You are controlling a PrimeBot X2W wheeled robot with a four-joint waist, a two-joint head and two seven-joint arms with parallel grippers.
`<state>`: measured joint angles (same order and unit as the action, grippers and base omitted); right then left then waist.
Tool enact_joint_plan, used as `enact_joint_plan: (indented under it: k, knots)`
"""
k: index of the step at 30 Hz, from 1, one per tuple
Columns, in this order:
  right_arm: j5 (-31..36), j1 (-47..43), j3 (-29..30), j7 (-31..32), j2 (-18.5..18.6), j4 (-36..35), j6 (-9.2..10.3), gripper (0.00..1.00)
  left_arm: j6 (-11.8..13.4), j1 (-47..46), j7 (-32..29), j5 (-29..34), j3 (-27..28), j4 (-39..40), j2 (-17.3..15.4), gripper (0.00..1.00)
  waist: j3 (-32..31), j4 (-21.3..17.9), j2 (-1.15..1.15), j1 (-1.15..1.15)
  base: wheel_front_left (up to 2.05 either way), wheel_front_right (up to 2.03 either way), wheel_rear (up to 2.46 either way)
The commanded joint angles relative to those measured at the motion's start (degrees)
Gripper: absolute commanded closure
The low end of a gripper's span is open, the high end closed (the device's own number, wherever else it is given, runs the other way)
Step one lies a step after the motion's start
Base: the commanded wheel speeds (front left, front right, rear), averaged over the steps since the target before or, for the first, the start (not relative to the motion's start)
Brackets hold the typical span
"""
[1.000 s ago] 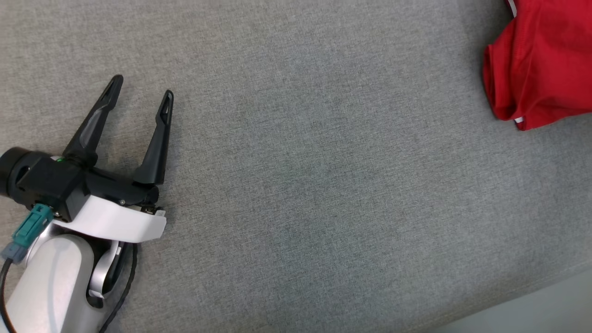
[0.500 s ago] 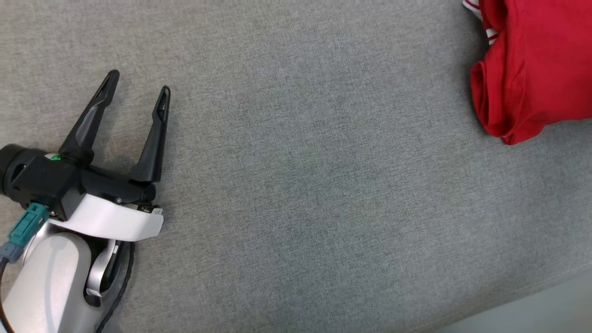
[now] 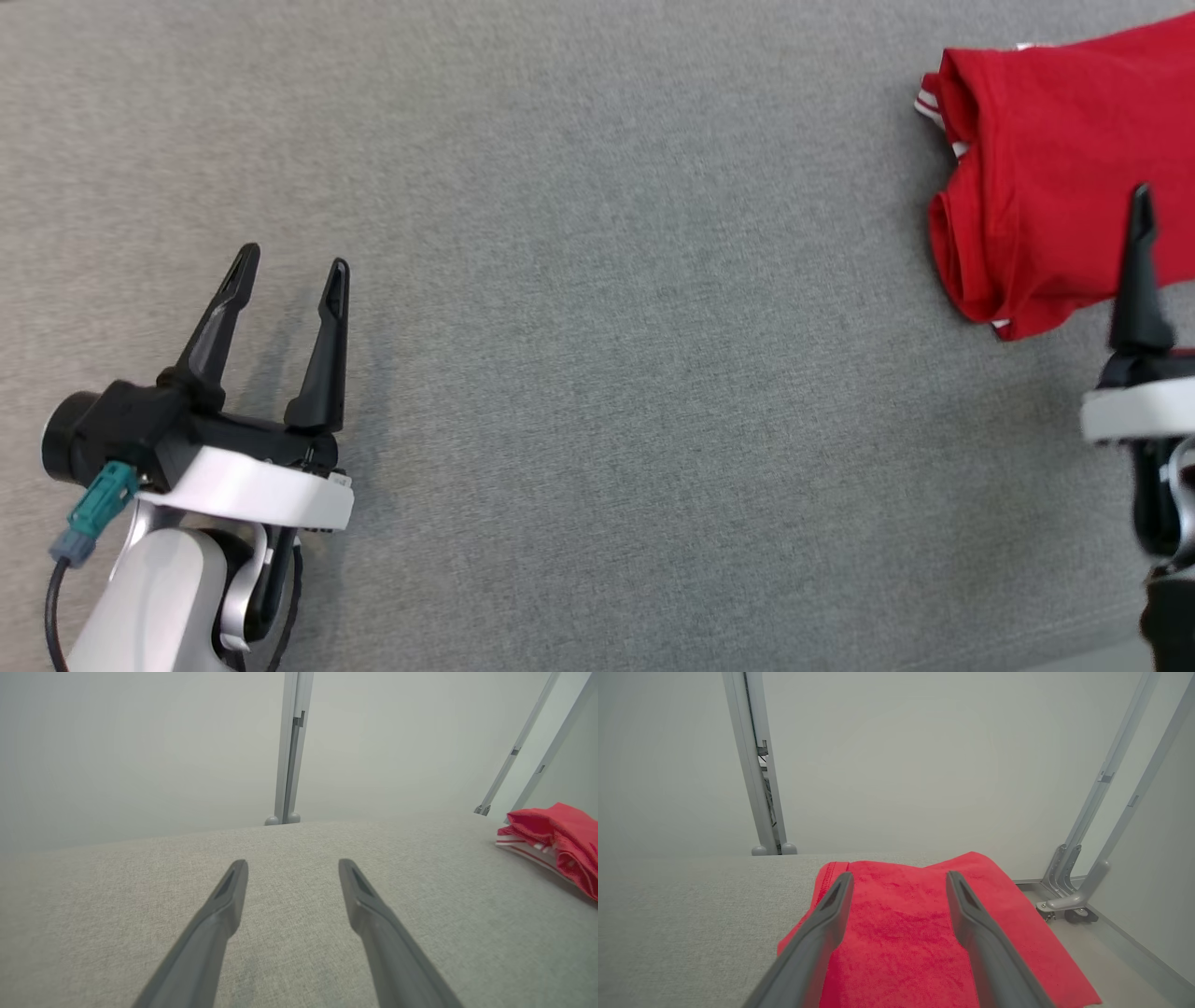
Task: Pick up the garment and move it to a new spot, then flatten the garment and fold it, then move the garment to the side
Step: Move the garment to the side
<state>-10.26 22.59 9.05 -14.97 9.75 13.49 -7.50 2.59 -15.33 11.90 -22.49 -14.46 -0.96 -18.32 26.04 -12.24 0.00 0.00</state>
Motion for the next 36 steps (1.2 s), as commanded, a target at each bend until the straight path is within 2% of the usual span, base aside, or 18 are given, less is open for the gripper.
enact_joint_plan:
  k: [1,9,17,36]
  knots:
    - [-0.3,-1.6,-0.7,-0.3,-0.4,-0.9,0.01,0.0,0.4,1.0,0.5,-0.5,0.4,-0.6,0.3,0.0,-3.2,2.3,0.0,0.0,0.0,0.0,0.0]
    - [-2.4,-8.4,-6.1,2.1,-3.7,-5.0,0.01,0.0,1.2,4.9,2.1,-2.3,1.6,-3.0,1.9,0.0,-9.2,6.6,0.0,0.0,0.0,0.0,0.0]
    - [-2.1,-11.9,-8.7,4.2,-4.2,-6.8,0.01,0.0,2.0,8.5,2.7,-3.4,3.0,-4.3,2.2,0.0,-13.8,9.5,0.0,0.0,0.0,0.0,0.0]
    - [-1.4,-23.5,-7.9,9.0,-4.1,-11.1,0.01,0.0,3.6,19.6,2.0,-3.4,3.2,-2.7,1.1,0.0,-25.5,12.2,0.0,0.0,0.0,0.0,0.0]
